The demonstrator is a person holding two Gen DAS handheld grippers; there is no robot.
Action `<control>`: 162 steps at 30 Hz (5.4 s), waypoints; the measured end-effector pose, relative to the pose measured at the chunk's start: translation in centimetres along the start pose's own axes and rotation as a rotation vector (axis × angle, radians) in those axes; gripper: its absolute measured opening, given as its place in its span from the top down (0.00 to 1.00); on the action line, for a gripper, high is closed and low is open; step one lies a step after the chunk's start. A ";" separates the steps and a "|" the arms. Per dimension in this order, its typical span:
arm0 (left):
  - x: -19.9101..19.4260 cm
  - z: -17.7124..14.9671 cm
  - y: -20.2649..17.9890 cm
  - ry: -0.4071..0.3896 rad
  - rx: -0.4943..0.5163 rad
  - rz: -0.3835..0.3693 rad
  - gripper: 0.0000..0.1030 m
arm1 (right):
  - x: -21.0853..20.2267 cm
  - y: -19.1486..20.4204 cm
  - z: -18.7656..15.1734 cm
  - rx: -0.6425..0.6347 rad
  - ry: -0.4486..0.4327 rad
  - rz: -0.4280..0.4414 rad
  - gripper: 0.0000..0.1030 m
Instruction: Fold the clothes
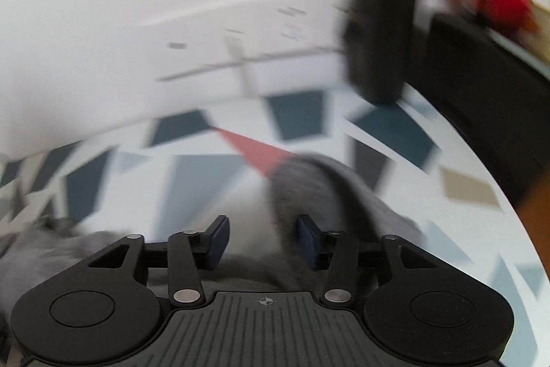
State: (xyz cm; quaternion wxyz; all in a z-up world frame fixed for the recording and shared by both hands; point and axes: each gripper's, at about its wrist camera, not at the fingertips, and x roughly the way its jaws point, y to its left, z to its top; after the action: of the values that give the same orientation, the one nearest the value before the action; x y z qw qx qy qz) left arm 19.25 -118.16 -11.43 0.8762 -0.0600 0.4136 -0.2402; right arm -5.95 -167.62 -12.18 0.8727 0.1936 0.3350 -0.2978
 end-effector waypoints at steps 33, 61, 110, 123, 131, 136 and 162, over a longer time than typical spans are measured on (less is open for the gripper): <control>-4.8 2.4 1.7 -0.089 0.092 0.077 0.72 | -0.2 4.3 -2.0 -0.022 0.078 0.245 0.59; 6.5 1.3 -1.9 0.259 0.421 -0.270 0.75 | -0.6 8.7 -5.4 -0.265 0.171 0.324 0.59; -1.1 -5.2 -3.2 0.127 0.590 -0.336 0.94 | -0.5 7.3 -5.8 -0.261 0.179 0.344 0.59; -1.7 -1.7 -1.9 0.074 0.573 -0.354 0.61 | -2.6 7.0 -6.2 -0.380 0.137 0.254 0.97; 1.5 0.7 -0.5 0.096 0.514 -0.310 0.45 | -1.8 6.4 -6.1 -0.348 0.162 0.257 0.96; 4.1 1.0 -0.6 0.181 0.434 -0.369 0.45 | -1.0 6.6 -6.1 -0.334 0.187 0.274 0.75; -2.8 1.8 -2.0 -0.020 0.344 -0.421 0.93 | -0.4 5.3 -5.6 -0.169 0.257 0.441 0.60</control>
State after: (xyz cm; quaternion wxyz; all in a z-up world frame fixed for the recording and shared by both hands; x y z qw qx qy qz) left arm 18.39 -118.77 -7.68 0.8082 0.0029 0.3363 -0.4834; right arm -5.40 -160.52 -15.09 0.8800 0.2247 0.4161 -0.0445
